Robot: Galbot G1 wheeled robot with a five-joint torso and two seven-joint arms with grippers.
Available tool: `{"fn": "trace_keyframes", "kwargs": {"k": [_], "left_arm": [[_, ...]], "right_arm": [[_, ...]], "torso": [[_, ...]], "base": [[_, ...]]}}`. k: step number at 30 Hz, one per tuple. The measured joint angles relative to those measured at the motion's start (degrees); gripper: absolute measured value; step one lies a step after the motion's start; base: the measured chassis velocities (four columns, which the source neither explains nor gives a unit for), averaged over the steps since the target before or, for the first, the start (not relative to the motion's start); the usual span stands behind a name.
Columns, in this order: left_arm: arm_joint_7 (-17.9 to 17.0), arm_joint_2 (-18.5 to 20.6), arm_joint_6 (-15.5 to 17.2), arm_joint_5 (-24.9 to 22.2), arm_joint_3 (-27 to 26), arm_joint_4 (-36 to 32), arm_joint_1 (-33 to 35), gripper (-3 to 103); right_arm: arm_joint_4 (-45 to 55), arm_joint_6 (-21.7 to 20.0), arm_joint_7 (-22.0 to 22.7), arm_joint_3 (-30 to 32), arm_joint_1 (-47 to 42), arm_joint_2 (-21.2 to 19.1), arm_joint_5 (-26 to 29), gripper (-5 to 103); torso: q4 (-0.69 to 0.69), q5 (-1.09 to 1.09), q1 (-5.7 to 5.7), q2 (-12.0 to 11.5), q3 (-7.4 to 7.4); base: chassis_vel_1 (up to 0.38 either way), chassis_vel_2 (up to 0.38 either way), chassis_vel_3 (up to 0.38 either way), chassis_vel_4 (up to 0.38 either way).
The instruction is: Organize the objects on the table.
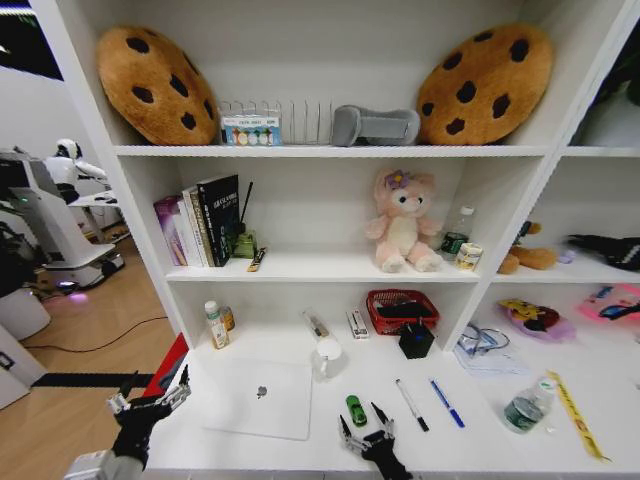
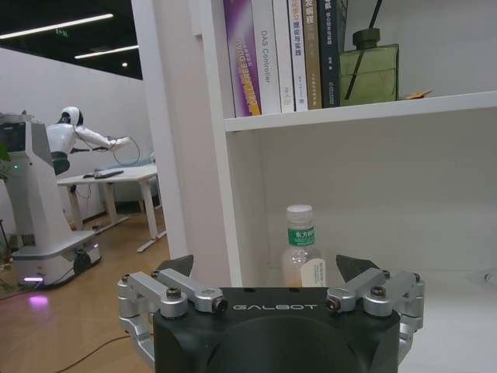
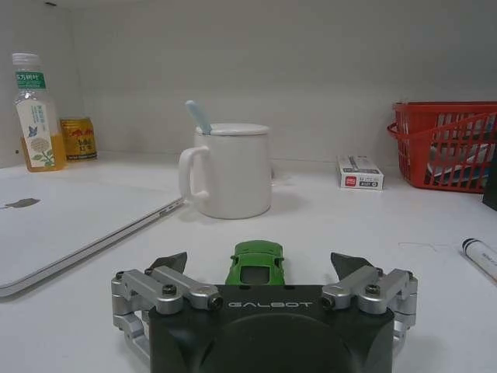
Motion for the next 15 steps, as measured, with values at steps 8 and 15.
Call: {"fn": "trace_keyframes", "kwargs": {"k": [8, 15], "left_arm": [[0.00, 0.85, 0.05, -0.59, -0.05, 0.46, -0.51, 100], [-0.01, 0.83, 0.06, -0.50, 0.35, 0.71, -0.53, 100]], "right_arm": [[-1.03, -0.31, 0.12, 0.09, 1.17, -0.20, 0.17, 100], [-1.31, -0.81, 0.05, -0.25, 1.17, 0.31, -0.27, 98]], "torso": [[0.00, 0.00, 0.00, 0.00, 0.00], [0.00, 0.01, 0.00, 0.00, 0.00]], "base": [[0.000, 0.000, 0.000, 0.000], [0.000, 0.000, 0.000, 0.000]]}}
